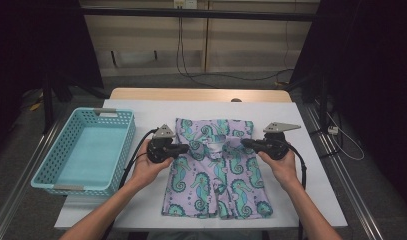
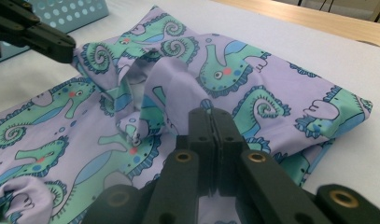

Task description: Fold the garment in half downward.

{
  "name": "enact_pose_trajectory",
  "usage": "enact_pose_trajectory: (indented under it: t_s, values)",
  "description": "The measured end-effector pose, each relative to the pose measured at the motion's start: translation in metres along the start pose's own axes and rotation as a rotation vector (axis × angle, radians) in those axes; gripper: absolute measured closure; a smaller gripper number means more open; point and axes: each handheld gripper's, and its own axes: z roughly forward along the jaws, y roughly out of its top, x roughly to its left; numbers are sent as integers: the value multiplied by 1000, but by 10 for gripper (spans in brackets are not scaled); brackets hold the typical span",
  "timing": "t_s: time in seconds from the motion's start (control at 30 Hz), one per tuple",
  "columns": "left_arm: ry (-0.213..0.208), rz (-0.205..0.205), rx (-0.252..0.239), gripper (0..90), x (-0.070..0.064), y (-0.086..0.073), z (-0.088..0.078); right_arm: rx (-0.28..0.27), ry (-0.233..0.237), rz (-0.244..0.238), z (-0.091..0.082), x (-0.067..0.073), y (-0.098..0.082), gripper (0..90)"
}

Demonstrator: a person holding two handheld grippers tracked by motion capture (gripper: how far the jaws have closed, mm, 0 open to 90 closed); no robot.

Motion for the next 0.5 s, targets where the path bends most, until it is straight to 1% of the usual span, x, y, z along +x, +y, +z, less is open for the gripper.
enact_pose_trajectory:
  t_s: [0.07,0.13,0.27,0.4,0.5]
  values:
    - [0,-5,3,880,1,-1,0,8,8,-7,-1,2,-2,886]
    - [-1,1,3,880,0,-3,0,16,10,-8,-1,2,-5,886]
    - [-2,0,8,880,-2,-6,0,31,16,-13,-3,4,-10,886]
    - [-4,7,12,880,-2,-7,-1,41,30,-20,-8,8,-15,886]
    - [-6,0,4,880,-3,-7,-3,47,36,-27,-12,12,-19,886]
